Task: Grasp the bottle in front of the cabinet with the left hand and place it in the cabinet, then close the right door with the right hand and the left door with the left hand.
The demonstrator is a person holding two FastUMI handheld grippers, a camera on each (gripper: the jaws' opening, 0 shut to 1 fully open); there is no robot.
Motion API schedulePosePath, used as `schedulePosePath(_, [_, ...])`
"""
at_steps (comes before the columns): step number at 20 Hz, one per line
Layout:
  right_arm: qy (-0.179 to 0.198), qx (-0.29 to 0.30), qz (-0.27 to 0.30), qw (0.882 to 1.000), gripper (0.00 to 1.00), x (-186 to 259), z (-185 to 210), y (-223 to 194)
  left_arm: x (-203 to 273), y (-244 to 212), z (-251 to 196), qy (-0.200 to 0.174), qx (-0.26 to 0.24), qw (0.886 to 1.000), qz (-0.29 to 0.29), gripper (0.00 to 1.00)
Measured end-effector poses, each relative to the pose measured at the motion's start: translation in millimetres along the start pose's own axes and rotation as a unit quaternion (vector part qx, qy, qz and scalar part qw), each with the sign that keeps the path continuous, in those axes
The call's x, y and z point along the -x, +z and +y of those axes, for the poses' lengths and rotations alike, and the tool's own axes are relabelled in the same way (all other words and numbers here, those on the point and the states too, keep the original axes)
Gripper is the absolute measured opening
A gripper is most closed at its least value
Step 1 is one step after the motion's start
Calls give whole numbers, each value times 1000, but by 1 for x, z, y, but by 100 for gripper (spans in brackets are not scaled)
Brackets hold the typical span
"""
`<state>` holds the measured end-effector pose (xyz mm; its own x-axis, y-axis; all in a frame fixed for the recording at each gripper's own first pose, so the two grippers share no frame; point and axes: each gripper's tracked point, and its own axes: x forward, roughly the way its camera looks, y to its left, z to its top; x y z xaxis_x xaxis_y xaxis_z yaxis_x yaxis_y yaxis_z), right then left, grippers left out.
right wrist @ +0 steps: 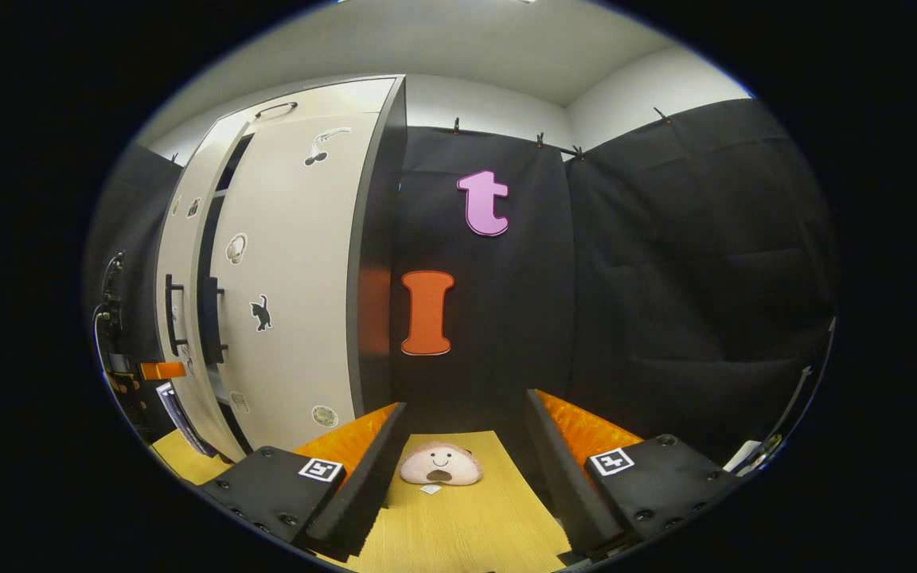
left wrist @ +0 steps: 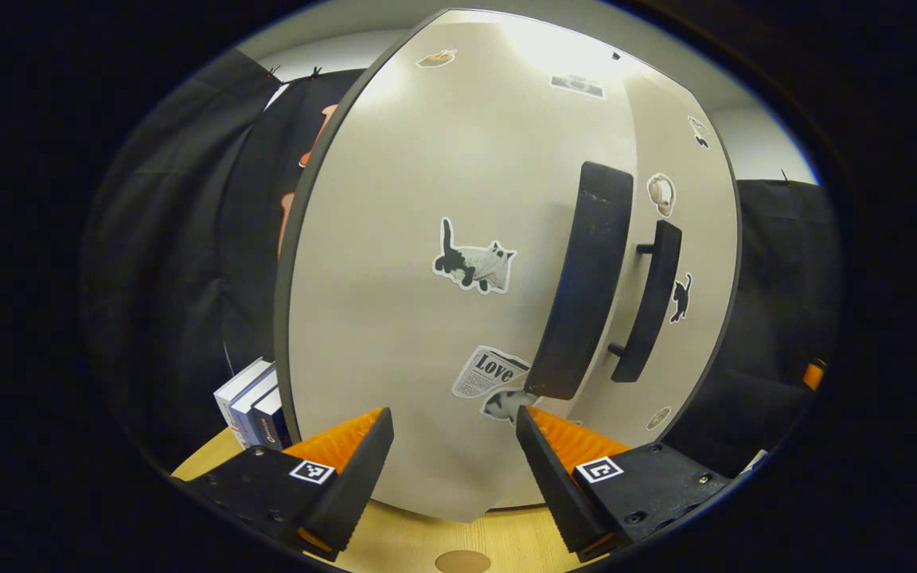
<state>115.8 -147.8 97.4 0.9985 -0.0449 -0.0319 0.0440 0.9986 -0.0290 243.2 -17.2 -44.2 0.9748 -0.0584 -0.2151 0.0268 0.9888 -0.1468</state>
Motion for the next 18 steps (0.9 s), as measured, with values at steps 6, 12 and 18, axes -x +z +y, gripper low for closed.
schedulePosePath(6, [16,-1,-8,1000,97,-2,3,8,46,38,-1,13,-20,999,-34,95])
schedulePosePath(12, [36,-1,-19,999,97,-1,9,17,88,76,-22,5,-51,997,-65,95])
schedulePosePath(18, [47,-2,-22,999,97,2,5,18,118,98,-55,-28,-33,996,-84,94])
